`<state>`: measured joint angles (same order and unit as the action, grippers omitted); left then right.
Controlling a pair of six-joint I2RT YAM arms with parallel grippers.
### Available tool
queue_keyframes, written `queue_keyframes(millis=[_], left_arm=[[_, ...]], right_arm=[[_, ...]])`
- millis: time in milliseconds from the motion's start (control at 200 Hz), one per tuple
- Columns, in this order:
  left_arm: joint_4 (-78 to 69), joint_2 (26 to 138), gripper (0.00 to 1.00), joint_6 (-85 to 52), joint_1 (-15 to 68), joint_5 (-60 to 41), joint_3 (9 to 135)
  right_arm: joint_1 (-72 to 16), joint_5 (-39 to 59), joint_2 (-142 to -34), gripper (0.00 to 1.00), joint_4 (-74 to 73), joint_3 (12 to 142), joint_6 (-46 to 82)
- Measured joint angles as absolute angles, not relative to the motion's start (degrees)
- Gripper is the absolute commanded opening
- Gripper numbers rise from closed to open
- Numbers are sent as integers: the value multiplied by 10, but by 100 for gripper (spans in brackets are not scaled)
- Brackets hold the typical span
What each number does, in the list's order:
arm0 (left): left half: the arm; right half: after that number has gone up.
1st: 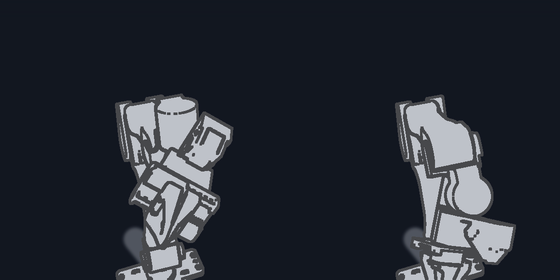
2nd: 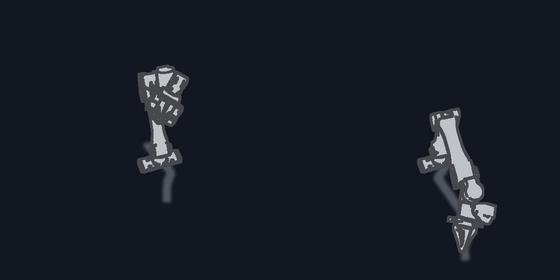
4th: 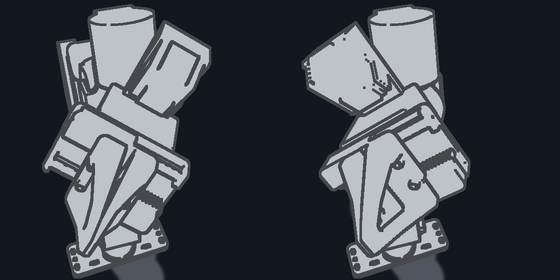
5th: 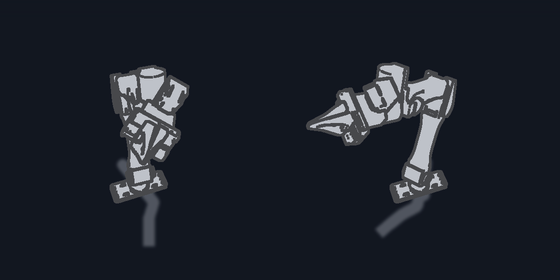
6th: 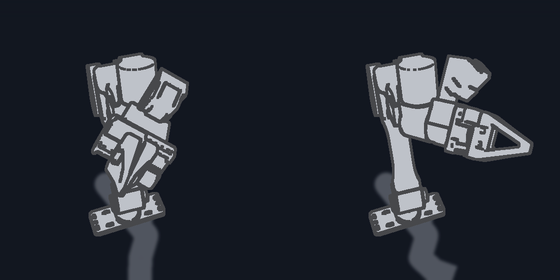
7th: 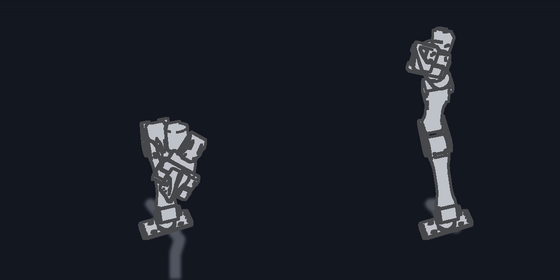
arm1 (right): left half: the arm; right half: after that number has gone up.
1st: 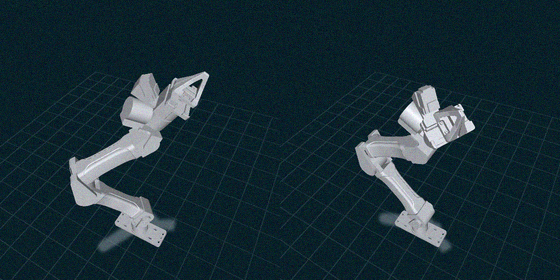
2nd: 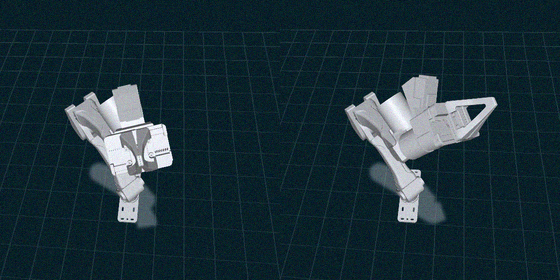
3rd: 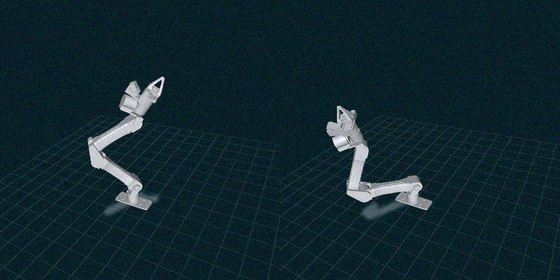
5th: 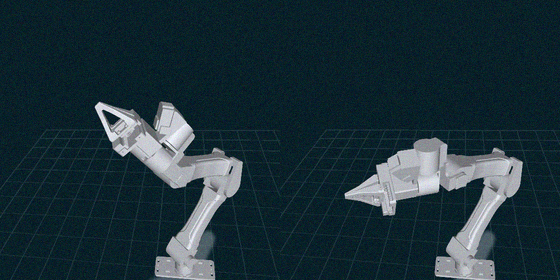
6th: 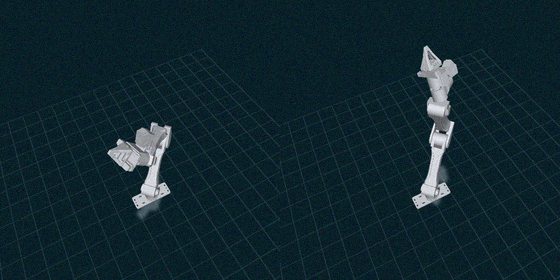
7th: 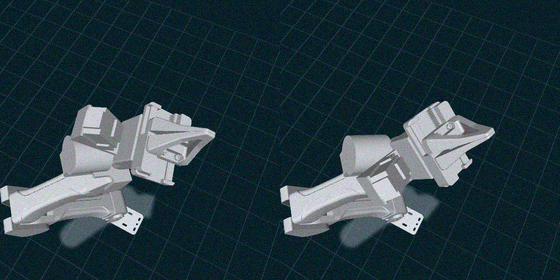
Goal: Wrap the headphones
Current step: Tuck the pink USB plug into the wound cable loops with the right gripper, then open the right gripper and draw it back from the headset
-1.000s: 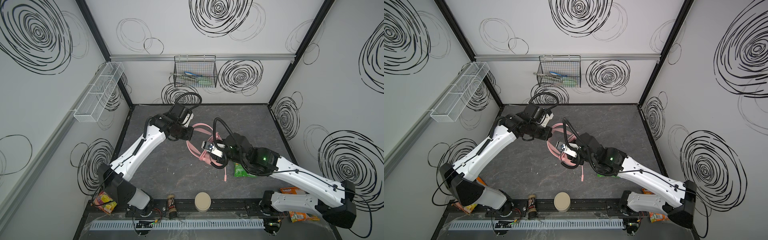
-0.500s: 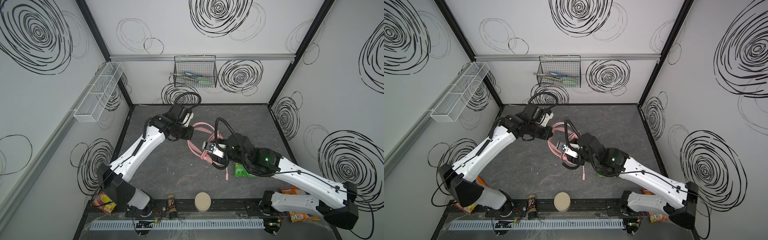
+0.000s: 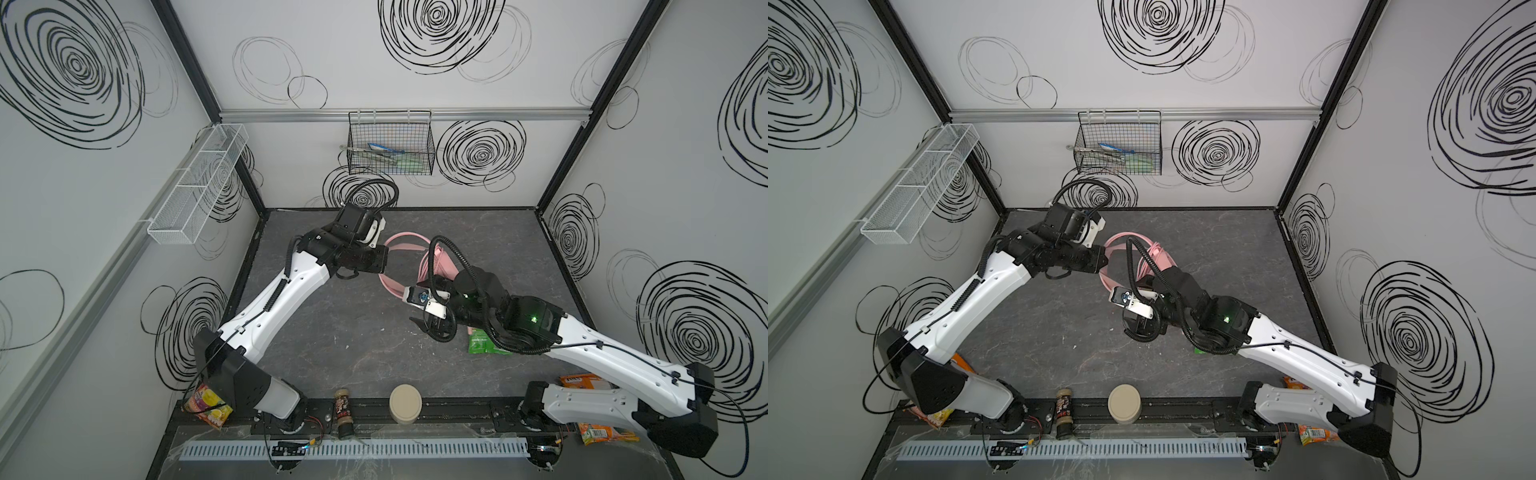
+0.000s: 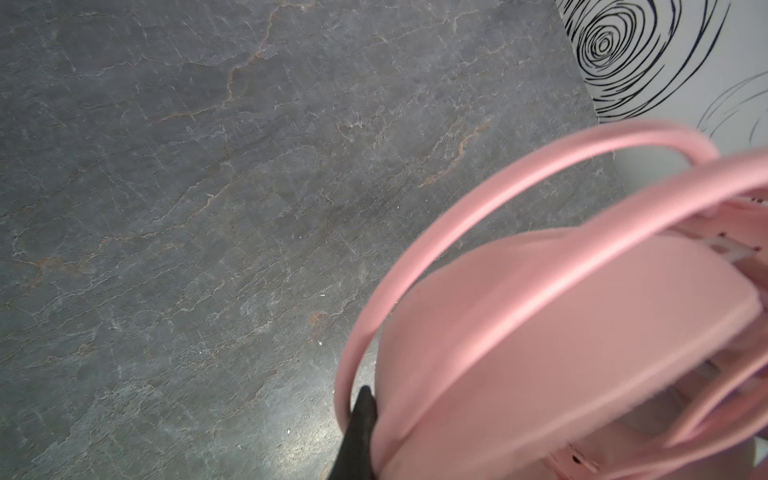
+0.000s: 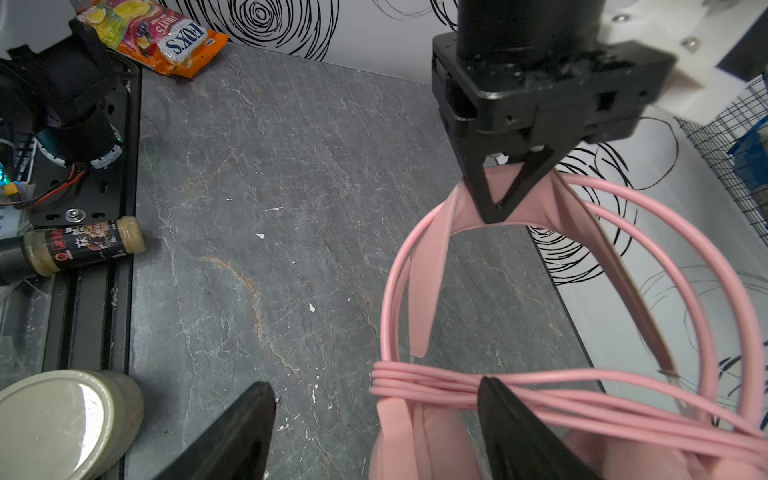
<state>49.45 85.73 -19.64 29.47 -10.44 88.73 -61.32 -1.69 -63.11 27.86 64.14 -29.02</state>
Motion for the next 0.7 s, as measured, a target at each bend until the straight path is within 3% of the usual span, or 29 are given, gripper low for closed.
queue_keyframes(millis=[330, 700], left_arm=[[489, 853, 0, -202, 294, -103, 882], [482, 842, 0, -216, 290, -80, 854]], right_arm=[[-575, 7, -592, 84, 255, 699, -233], [-345, 32, -565, 88, 219, 780, -125]])
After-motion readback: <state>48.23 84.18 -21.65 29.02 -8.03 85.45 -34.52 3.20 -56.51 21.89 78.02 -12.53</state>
